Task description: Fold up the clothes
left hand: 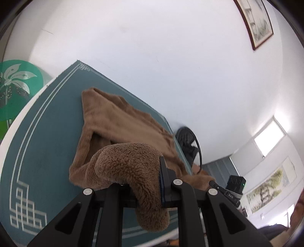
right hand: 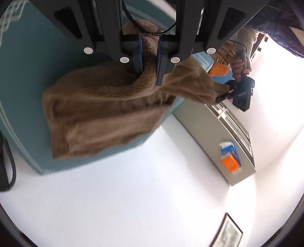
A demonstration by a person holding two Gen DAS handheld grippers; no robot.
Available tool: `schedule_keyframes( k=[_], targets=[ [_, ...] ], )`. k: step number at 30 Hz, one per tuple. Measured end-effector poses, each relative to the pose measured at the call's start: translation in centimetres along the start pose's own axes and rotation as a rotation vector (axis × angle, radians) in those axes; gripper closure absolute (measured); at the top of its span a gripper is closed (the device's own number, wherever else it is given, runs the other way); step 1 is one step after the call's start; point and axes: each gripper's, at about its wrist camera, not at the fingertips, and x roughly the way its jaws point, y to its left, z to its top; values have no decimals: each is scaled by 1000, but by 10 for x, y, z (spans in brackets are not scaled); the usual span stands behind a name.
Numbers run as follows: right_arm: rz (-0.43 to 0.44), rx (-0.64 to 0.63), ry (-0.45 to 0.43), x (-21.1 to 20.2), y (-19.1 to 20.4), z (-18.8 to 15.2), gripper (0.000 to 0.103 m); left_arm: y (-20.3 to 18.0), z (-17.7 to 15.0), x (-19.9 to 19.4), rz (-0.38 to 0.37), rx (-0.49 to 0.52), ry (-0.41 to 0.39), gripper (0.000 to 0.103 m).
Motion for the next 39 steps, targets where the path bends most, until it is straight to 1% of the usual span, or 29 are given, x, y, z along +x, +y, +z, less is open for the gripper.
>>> schedule_keyframes(
  k=[3,6,8,10,12,14,16,19,23,26,31,36,39],
  targets=[
    [-21,-24,1,7,-11,19,90,2,17,16,-12,-29,-11,86],
    [-42,-13,45,19,-25,27,90,4,29,34,-11,-38,-21,86],
    [-95,-15,65,25,-34,25,90,11,38,43,-7,-58,-25,86],
    [-130,-11,69,29,-43,25,90,19,48,54,-2,-86,-18,86],
    [-150,-11,62,33,-49,28,90,25,58,70,12,-97,-5,86],
    [-175,-25,48,39,-54,40,90,26,67,81,20,-97,6,86],
    [-200,-44,30,46,-55,56,90,27,76,91,22,-95,12,86],
    [-230,-62,-10,55,-57,84,90,28,96,103,18,-98,-2,86],
    [-263,-21,-84,68,-74,127,90,33,124,122,27,-110,-21,86],
    [-300,5,-115,83,-88,150,90,44,144,147,50,-123,-8,86],
    [-374,48,-113,120,-121,173,90,70,168,193,95,-157,33,86],
    [-437,87,-95,147,-154,183,90,92,184,228,123,-180,58,86],
    [-467,120,-75,164,-174,187,90,106,191,251,153,-195,74,86]
  ],
)
